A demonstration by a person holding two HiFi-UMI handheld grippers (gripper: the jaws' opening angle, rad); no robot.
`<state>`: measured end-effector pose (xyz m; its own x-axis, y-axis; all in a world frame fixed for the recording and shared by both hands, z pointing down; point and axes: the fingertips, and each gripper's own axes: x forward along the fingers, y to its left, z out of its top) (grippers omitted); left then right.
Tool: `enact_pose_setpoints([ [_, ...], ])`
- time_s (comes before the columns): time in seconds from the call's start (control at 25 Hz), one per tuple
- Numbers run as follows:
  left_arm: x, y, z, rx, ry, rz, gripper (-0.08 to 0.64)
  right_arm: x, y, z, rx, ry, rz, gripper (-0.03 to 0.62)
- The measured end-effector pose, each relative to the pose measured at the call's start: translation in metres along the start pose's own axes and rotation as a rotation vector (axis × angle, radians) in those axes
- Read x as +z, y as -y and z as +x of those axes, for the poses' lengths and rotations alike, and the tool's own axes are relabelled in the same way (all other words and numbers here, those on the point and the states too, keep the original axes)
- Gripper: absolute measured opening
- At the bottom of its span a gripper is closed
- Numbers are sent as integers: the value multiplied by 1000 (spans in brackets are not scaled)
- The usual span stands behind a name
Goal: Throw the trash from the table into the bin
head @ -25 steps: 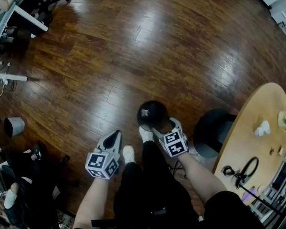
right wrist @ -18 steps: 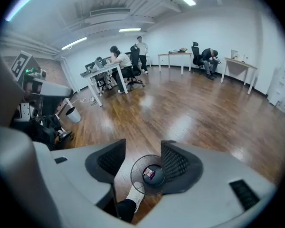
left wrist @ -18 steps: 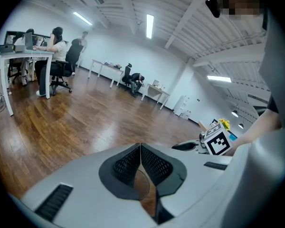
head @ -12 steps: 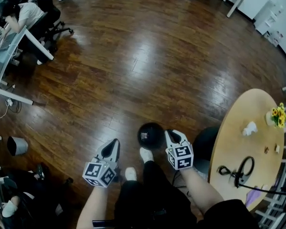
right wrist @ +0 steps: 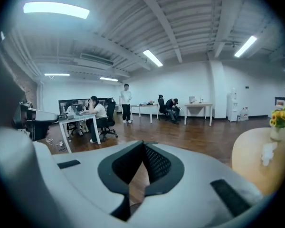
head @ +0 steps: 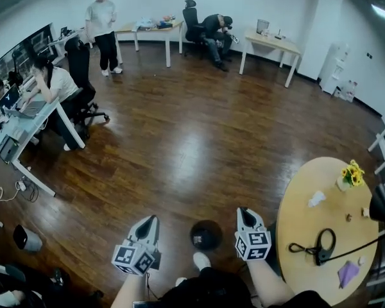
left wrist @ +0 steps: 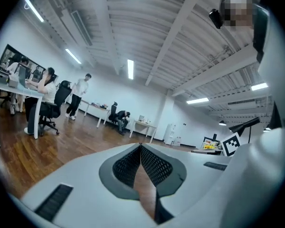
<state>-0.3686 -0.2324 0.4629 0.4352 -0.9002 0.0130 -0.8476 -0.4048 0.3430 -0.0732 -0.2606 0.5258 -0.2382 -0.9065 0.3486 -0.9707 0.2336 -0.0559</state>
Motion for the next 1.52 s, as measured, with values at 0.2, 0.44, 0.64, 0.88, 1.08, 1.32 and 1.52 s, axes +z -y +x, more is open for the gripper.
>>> enact_pose_setpoints([
  [0.2, 30, 8, -20, -55, 78, 1, 1, 47, -5, -47, -48, 143, -8, 2],
  [0.44, 27, 34, -17, -176, 79, -12, 1, 42, 10, -119, -178, 217, 22, 2],
  [0.64, 23, 91, 1, -328, 63, -12, 1, 40, 39, -190, -320, 266, 34, 2],
  [0.88, 12, 191, 24, -561, 32, 21, 1, 31, 97, -291, -551, 339, 81, 2],
  [1.08, 13, 276, 10, -701, 2, 21, 1, 26, 110, -396, -688, 382, 96, 2],
  [1.32, -11, 386, -2, -892, -47, 26, 1, -15, 149, -518, -903, 401, 160, 2],
  [1.52, -30, 463, -10, -965, -56, 10, 1, -31, 180, -588, -991, 418, 168, 2],
])
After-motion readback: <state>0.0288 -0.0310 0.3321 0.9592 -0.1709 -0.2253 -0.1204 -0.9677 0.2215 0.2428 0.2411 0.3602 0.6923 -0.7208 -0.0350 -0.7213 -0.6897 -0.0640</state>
